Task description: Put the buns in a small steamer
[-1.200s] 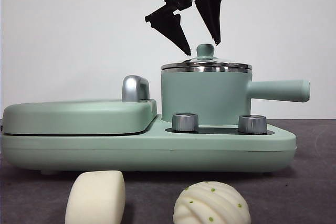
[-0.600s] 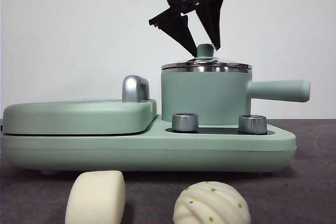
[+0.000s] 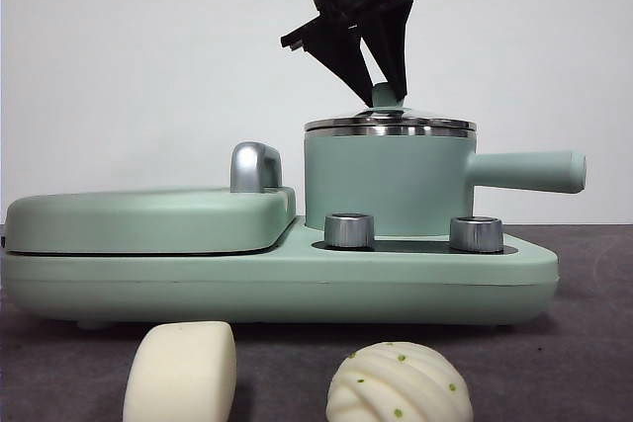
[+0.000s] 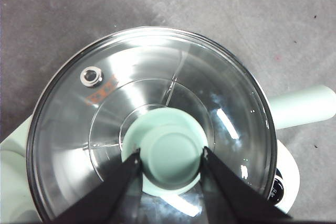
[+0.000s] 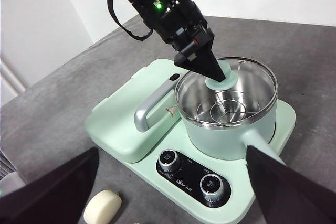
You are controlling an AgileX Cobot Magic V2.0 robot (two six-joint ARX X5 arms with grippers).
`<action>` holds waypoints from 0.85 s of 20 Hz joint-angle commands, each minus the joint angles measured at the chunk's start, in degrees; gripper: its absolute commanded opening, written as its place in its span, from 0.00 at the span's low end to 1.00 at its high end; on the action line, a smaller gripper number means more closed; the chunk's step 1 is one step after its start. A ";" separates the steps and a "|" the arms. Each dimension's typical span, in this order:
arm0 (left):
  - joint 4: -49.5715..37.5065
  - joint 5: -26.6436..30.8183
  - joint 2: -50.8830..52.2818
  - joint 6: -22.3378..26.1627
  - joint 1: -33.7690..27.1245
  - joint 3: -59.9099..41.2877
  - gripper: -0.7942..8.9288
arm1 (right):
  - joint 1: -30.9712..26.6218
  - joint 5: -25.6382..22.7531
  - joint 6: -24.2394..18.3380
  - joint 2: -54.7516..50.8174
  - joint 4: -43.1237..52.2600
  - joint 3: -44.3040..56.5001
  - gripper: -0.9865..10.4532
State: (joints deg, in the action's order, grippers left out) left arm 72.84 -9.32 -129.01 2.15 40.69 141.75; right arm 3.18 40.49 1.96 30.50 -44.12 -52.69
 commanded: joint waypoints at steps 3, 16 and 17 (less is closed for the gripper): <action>2.73 -0.52 -1.42 0.13 0.90 8.13 0.17 | 0.13 0.04 0.74 0.24 0.31 -0.68 0.48; 10.29 -0.52 0.11 -1.77 -7.65 19.41 0.14 | 14.58 -4.83 11.23 14.62 -4.72 -6.47 0.48; 10.29 -0.52 0.26 -1.77 -8.63 19.41 0.14 | 17.49 -6.95 12.33 16.70 -4.92 -7.54 0.48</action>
State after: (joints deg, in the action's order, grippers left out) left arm 81.12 -9.45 -129.69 0.58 31.57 158.74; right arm 20.27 33.50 12.56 46.78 -49.21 -59.44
